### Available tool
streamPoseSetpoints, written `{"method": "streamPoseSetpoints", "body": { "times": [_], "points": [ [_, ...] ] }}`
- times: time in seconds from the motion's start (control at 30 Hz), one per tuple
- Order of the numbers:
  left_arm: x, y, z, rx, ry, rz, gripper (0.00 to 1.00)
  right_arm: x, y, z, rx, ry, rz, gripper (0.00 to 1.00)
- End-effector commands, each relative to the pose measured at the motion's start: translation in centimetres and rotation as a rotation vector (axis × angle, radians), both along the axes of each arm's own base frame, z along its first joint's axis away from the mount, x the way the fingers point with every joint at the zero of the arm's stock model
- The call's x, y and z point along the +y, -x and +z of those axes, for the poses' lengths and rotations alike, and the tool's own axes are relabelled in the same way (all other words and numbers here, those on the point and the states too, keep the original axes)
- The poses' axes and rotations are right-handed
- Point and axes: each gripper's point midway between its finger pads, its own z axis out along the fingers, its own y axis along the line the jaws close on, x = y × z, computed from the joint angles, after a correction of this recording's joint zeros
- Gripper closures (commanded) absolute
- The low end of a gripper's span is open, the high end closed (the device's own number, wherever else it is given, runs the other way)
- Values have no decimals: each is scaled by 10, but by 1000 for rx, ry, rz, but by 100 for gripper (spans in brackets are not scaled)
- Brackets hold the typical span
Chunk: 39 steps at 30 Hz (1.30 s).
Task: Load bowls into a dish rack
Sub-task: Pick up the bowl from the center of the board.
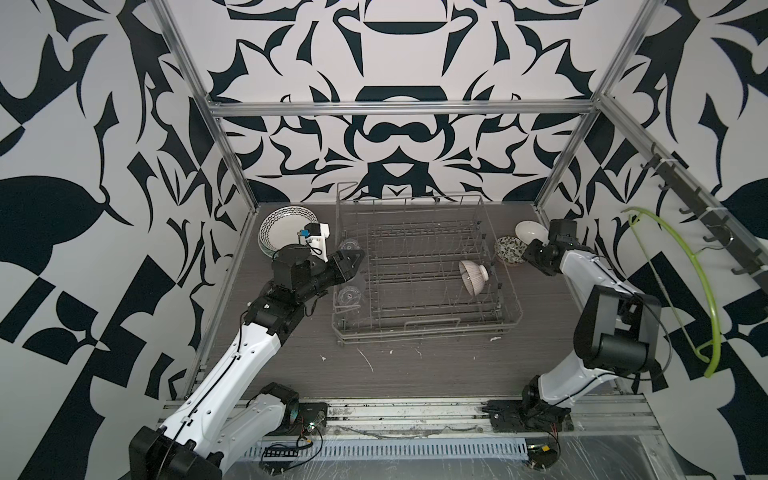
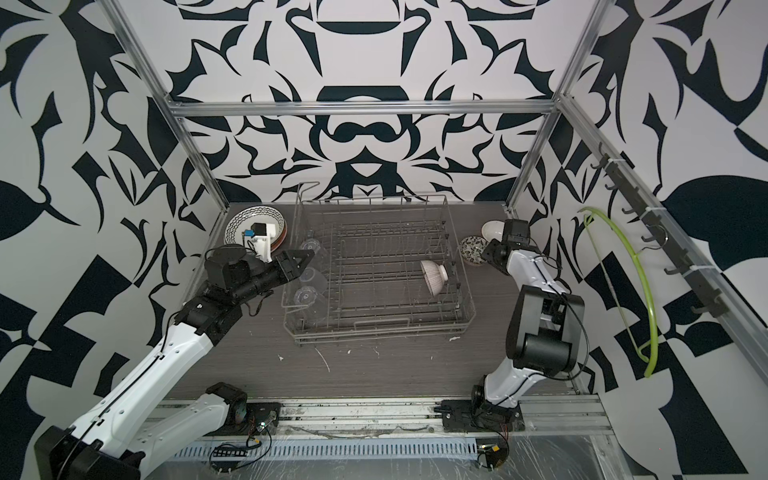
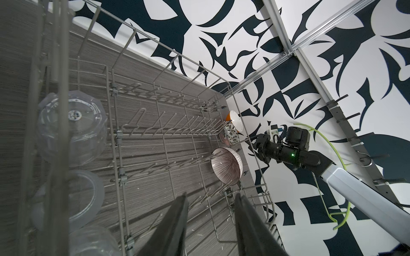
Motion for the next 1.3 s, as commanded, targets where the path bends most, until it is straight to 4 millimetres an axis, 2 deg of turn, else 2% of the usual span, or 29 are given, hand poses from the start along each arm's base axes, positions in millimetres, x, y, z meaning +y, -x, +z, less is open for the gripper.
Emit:
{"method": "streamPoseSetpoints", "body": {
  "times": [0.0,0.23,0.43,0.5,0.57,0.7,0.83,0.9,1.0,1.27],
  "points": [
    [4,2,-10,7,-29,9,59,-3,-25,15,-68,-16,19,50],
    [3,3,-10,4,-21,6,59,0,-37,-13,-27,-61,39,54],
    [2,1,-13,14,-21,6,59,1,-39,-29,15,-89,42,69],
    [1,2,-13,9,-22,-4,59,2,-39,-31,20,-94,39,79],
    [3,3,-13,9,-28,6,58,2,-37,-30,21,-93,38,90],
    [4,6,-11,0,-23,7,58,3,-27,-29,30,-96,23,95],
    [5,7,-11,-2,-19,8,57,7,-6,-26,31,-96,4,98],
    [4,6,-12,4,-20,6,57,7,6,-20,23,-80,-12,99],
    [2,6,-13,12,-17,-4,58,2,22,-1,1,-33,-43,99],
    [-1,5,-14,23,-12,-18,57,-25,58,79,-100,174,-163,100]
  ]
}}
